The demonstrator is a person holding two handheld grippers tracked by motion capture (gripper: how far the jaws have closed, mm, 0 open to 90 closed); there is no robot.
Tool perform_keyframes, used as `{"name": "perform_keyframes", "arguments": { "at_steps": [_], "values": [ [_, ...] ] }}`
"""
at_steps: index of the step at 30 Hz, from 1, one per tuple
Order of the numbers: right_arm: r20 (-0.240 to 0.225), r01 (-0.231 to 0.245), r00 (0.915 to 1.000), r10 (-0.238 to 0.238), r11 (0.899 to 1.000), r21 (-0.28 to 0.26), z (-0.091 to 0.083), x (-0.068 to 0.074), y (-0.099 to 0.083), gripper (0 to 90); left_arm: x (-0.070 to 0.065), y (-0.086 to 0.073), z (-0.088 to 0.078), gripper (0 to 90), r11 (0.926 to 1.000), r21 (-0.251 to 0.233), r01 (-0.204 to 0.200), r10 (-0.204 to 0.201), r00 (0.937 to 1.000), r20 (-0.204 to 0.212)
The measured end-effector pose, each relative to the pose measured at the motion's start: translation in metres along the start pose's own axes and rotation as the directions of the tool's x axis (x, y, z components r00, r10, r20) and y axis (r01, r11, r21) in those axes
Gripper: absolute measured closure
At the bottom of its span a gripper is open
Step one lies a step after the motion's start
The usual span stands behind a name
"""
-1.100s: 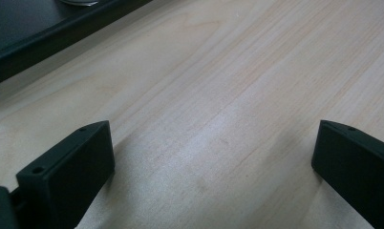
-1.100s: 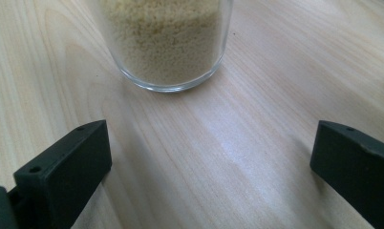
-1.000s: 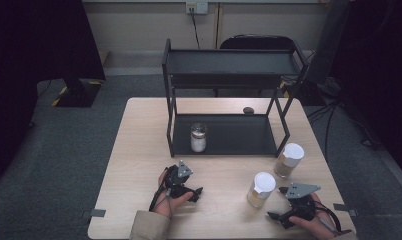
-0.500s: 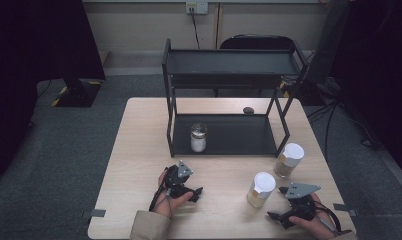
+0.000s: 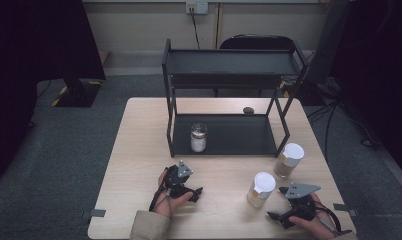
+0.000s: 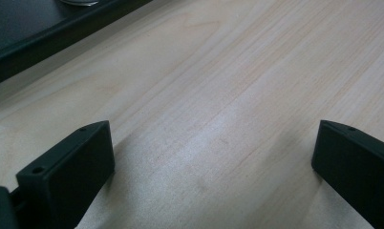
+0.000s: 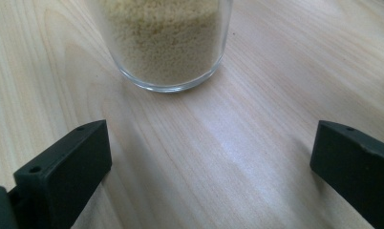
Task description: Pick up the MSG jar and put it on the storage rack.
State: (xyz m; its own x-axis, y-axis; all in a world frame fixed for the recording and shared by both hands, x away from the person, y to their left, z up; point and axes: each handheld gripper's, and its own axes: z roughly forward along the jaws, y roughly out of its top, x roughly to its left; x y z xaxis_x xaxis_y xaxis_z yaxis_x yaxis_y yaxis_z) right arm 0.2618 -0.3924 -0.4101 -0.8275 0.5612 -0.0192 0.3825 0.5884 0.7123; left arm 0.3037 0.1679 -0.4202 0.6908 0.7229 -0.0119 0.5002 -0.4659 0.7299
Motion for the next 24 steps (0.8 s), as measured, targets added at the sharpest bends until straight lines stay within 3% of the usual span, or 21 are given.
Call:
{"name": "perform_keyframes", "arguments": {
  "at_steps": [24],
  "values": [
    [0.007, -0.008, 0.9999, 0.008, 1.000, 0.002, 0.0004, 0.0018, 0.0009, 0.0, 0.0001, 0.0001, 0.0000, 0.1, 1.0000, 0.000, 0.000, 0.000, 1.0000, 0.000]
  ]
}}
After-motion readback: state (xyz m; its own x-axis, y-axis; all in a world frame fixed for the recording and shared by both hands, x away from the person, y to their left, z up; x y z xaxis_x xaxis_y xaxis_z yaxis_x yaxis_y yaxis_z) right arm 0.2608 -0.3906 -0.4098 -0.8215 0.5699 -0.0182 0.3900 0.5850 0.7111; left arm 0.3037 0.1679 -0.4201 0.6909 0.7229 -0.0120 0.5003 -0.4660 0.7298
